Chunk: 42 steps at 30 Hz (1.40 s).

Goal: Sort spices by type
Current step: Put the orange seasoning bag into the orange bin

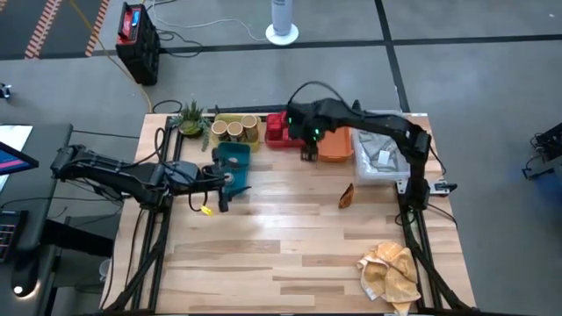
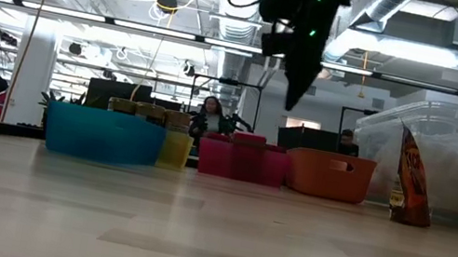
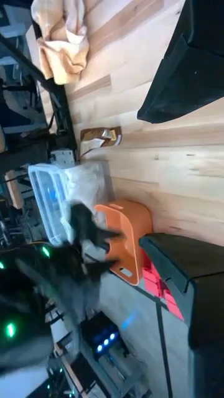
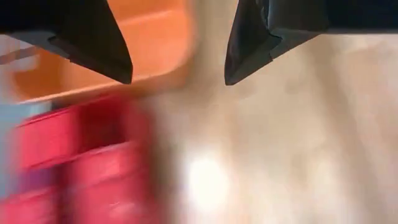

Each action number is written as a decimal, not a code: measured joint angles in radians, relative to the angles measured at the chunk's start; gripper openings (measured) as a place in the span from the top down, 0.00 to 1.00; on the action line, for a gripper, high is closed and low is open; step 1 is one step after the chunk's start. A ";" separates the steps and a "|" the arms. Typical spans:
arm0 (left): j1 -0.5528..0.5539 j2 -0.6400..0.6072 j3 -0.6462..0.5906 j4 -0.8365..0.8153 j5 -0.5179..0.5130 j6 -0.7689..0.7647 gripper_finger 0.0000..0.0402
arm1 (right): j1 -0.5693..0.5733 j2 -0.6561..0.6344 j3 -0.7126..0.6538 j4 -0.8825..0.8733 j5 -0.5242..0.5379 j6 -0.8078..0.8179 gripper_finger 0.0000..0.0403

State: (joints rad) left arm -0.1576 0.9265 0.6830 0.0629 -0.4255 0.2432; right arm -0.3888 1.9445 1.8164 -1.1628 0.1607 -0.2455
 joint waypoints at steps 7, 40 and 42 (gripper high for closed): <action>-0.024 -0.027 0.000 -0.035 0.000 -0.010 0.28 | 0.170 -0.015 -0.077 -0.172 -0.083 0.191 0.28; -0.079 -0.076 0.000 -0.046 -0.001 -0.043 0.28 | 0.504 -0.289 -0.541 -0.167 0.051 0.173 0.41; -0.079 -0.076 0.000 -0.046 -0.001 -0.038 0.28 | 0.504 -0.286 -0.541 -0.158 0.047 0.149 0.53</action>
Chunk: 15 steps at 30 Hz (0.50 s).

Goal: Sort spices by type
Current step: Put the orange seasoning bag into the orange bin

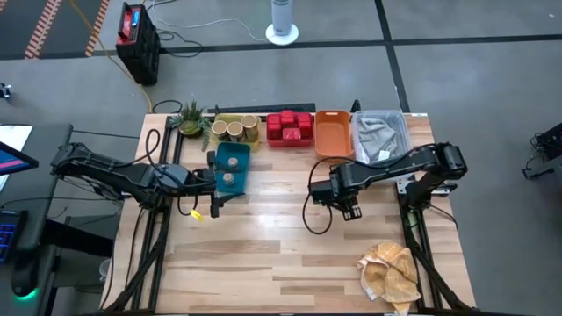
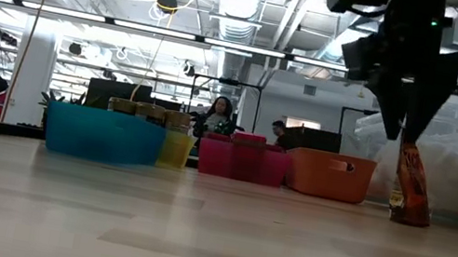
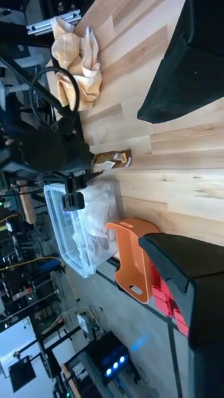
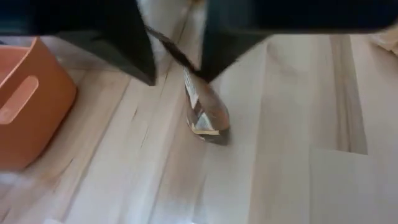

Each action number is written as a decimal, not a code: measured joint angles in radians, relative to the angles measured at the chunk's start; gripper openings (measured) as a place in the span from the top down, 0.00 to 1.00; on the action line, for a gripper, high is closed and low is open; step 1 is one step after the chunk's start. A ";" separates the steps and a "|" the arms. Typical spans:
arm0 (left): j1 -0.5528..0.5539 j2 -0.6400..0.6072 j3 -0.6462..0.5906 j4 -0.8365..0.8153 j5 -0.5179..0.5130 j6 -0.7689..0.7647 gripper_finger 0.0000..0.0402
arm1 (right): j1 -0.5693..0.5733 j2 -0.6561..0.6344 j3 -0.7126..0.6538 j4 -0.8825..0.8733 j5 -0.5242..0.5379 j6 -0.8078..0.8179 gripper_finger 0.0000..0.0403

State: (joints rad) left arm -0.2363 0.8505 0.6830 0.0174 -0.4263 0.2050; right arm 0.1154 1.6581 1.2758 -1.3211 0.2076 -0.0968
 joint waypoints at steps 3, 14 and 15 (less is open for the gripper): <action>0.000 0.000 0.000 -0.001 0.000 0.000 0.28 | -0.002 -0.001 0.000 0.020 -0.001 -0.032 0.75; 0.000 0.000 0.000 -0.061 0.000 -0.016 0.28 | -0.057 -0.002 0.159 0.040 0.144 -0.076 0.96; 0.000 0.000 0.000 -0.060 0.000 -0.016 0.28 | -0.070 -0.002 0.177 0.042 0.179 -0.091 0.96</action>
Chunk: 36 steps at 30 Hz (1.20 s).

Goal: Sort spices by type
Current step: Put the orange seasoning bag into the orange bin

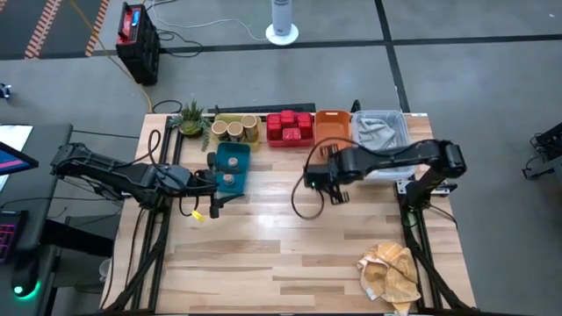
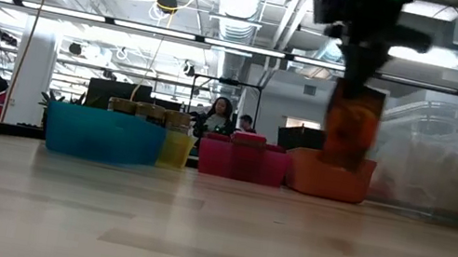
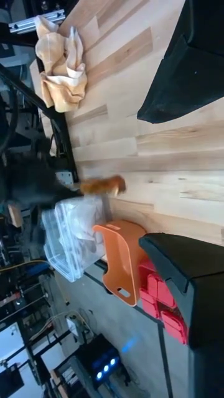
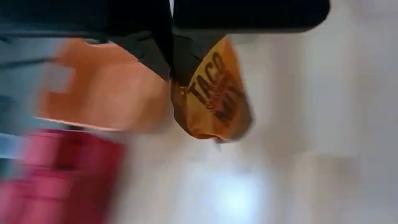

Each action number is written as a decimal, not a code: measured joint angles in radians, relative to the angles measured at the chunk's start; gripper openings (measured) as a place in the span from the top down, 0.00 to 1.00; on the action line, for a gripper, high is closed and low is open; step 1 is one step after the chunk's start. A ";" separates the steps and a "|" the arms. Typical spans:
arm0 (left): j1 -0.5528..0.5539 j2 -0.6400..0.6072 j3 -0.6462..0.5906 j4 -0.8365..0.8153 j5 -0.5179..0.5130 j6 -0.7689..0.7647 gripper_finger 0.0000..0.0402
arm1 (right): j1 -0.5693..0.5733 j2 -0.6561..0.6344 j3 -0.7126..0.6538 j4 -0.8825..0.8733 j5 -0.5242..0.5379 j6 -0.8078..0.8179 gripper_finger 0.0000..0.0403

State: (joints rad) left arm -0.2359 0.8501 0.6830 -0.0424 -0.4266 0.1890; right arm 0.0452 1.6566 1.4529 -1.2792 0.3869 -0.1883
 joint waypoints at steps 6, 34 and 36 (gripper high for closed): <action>0.000 0.000 0.000 0.006 0.000 0.008 0.28 | -0.140 0.000 0.070 0.054 0.179 -0.071 0.96; 0.000 0.000 0.000 -0.006 0.000 0.025 0.28 | -0.491 0.000 0.079 0.185 -0.025 -0.204 0.87; 0.000 0.000 0.000 -0.006 0.000 0.027 0.28 | -0.487 0.000 0.079 0.185 -0.025 -0.204 0.83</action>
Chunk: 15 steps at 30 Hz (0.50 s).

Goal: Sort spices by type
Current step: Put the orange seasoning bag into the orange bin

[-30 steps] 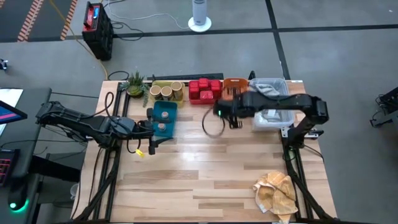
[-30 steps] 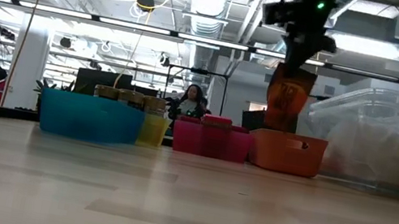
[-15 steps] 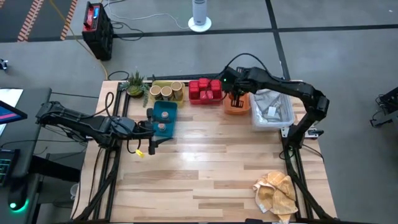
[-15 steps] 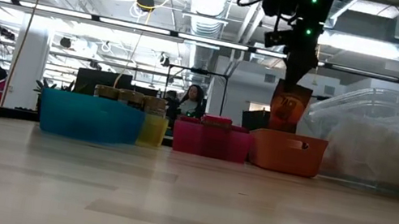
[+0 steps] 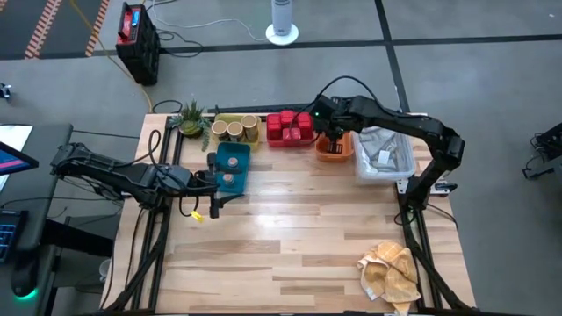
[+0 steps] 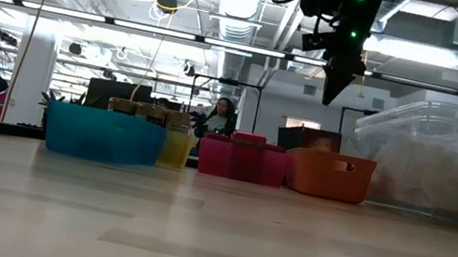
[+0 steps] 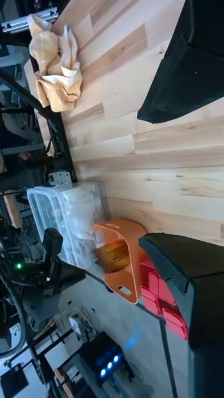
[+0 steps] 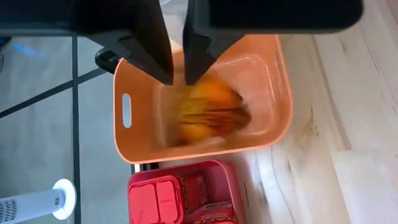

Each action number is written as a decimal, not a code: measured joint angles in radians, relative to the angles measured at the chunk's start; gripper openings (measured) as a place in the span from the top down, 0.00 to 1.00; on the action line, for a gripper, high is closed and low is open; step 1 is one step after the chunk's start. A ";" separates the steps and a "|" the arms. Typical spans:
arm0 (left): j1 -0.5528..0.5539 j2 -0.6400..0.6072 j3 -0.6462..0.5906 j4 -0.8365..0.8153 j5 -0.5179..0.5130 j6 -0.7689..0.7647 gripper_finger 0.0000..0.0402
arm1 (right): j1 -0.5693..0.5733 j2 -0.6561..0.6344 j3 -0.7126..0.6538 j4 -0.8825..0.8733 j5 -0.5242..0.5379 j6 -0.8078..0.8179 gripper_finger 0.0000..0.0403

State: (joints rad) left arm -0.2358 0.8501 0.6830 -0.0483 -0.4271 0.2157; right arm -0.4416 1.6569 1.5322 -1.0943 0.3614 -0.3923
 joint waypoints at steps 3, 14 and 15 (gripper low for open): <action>0.000 0.000 0.000 0.000 0.000 0.003 0.28 | 0.011 0.000 0.000 0.006 0.000 0.003 0.78; 0.000 0.000 0.000 -0.007 0.000 0.003 0.28 | 0.077 0.000 0.000 -0.021 0.001 0.083 0.62; 0.000 0.000 0.000 -0.004 0.000 0.003 0.28 | 0.075 0.000 0.000 -0.026 -0.002 0.106 0.61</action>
State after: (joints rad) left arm -0.2358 0.8501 0.6830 -0.0523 -0.4271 0.2188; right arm -0.3665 1.6569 1.5322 -1.1199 0.3599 -0.2860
